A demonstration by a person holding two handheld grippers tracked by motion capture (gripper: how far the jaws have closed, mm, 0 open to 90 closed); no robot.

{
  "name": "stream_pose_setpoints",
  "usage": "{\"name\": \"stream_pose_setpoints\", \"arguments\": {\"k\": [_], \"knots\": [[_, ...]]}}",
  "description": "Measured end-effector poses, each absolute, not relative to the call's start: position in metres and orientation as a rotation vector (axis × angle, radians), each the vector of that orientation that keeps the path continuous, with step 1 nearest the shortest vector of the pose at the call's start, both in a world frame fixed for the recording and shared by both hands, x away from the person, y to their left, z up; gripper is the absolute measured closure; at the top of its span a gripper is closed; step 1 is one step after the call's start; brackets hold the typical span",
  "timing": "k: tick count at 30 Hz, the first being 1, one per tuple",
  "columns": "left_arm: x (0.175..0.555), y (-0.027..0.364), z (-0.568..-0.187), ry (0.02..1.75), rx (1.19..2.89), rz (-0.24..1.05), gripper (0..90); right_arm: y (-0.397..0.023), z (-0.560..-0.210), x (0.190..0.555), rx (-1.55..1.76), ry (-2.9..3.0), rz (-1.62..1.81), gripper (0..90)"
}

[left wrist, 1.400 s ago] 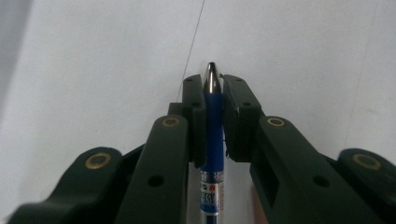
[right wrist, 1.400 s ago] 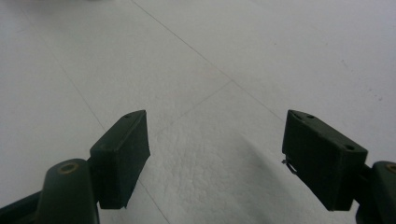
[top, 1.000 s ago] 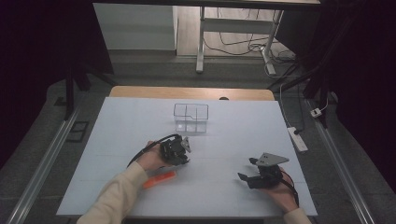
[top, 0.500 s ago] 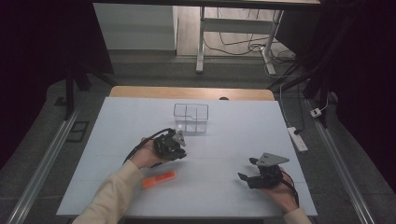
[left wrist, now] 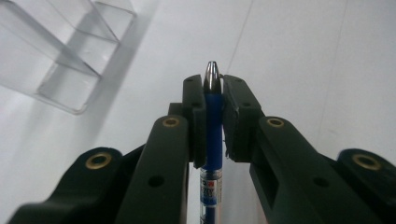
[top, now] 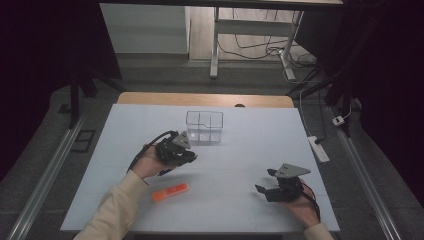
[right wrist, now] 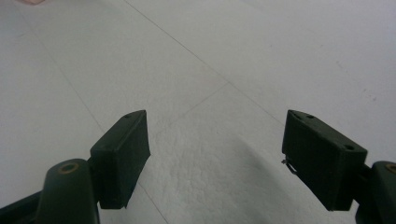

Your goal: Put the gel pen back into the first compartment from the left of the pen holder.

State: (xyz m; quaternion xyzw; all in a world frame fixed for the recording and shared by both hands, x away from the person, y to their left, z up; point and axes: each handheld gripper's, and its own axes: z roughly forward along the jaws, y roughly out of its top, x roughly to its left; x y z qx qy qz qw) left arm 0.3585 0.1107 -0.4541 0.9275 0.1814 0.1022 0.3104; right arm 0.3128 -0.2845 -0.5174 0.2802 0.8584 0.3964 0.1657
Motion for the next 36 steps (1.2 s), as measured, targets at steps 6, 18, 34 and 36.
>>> {"name": "stream_pose_setpoints", "arguments": {"k": [6,18,34,36], "knots": [[0.358,0.117,-0.449,0.506,2.403,0.283,79.8,-0.285,-0.517,0.313,0.799,2.444,1.133,22.2],[0.354,0.131,-0.436,0.532,2.312,0.309,79.8,-0.285,-0.516,0.313,0.801,2.439,1.136,22.2],[0.354,0.151,-0.427,0.602,2.143,0.342,79.7,-0.285,-0.516,0.313,0.802,2.440,1.142,22.2],[0.353,0.153,-0.426,0.606,2.124,0.347,79.7,-0.285,-0.516,0.313,0.803,2.441,1.142,22.2]]}}
